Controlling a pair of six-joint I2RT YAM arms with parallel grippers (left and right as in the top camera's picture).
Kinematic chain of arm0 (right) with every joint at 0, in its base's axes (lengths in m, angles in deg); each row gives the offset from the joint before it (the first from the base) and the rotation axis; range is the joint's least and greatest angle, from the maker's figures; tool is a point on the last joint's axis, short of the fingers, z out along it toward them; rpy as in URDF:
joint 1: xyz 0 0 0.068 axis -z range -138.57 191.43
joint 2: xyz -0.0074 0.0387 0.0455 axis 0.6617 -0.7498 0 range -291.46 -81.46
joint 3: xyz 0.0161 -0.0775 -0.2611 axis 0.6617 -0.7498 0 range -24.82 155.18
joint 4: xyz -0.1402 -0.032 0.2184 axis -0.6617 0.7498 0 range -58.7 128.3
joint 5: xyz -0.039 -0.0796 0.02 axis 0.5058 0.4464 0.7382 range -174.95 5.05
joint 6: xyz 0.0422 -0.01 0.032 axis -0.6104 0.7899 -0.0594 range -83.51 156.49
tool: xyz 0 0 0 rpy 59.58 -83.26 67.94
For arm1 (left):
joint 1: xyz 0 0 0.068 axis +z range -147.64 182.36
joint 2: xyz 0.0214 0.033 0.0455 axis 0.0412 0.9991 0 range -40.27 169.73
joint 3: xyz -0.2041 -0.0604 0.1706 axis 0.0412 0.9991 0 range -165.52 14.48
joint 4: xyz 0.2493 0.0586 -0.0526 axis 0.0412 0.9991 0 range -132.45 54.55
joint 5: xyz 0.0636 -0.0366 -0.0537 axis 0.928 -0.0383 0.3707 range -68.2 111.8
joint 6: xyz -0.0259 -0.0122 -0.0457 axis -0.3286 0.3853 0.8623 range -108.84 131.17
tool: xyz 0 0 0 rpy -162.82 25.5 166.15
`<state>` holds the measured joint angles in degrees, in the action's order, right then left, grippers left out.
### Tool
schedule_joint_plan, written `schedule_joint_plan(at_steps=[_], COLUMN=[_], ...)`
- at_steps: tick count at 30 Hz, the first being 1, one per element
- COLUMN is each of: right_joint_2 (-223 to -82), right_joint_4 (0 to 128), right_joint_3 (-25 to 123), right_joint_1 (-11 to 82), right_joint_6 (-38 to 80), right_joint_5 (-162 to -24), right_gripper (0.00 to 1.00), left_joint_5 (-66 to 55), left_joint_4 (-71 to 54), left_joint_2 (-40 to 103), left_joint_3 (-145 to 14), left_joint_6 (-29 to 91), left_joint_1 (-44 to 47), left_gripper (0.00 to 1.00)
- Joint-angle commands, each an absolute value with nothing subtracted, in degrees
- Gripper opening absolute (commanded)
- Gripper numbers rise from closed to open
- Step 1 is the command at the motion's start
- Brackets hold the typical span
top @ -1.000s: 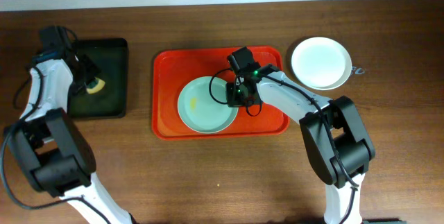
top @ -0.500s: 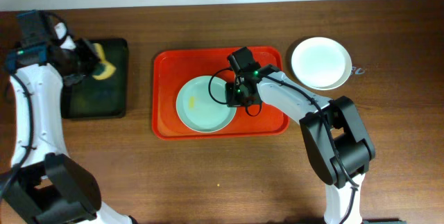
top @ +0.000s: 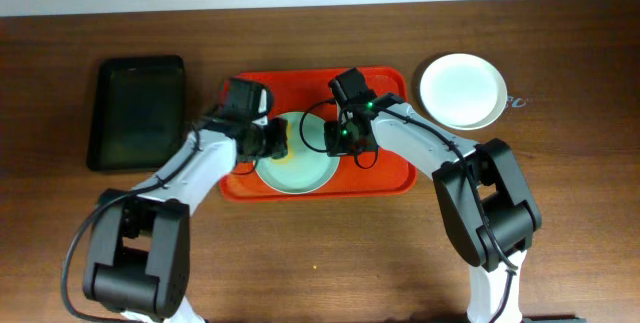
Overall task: Clean dirty plates on tray and stack at the side
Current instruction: 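Scrub the pale-green plate with the sponge while right gripper holds it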
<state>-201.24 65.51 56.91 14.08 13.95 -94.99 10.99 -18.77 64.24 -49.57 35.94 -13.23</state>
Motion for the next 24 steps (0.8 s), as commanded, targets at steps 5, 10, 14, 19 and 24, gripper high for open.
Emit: schedule_joint_plan(at_steps=[5, 10, 14, 19, 24], right_joint_2=[-201.86, -201.86, -201.86, -201.86, -201.86], right_joint_4=[66.39, 67.0, 66.82, 66.15, 66.15], right_joint_3=[55.32, 55.32, 55.32, 55.32, 55.32], right_joint_1=[13.86, 13.86, 13.86, 13.86, 13.86], right_joint_6=[14.58, 14.63, 14.6, 14.58, 14.58], right_joint_5=[-94.84, -94.81, -94.84, -94.86, -94.84], right_gripper=[0.04, 0.04, 0.04, 0.04, 0.04], left_joint_5=[18.01, 32.68, 12.15, 10.05, 19.19], left_joint_4=[-22.9, -19.12, -21.11, -20.74, -20.7], left_joint_2=[64.52, 63.67, 59.21, 62.8, 72.65], left_joint_3=[-46.55, -48.08, -51.47, -51.12, -51.12], left_joint_6=[40.25, 37.89, 39.11, 44.16, 43.17], left_joint_1=[-15.75, -15.13, -15.11, -17.32, -18.11], left_gripper=[0.0, 0.0, 0.0, 0.0, 0.0])
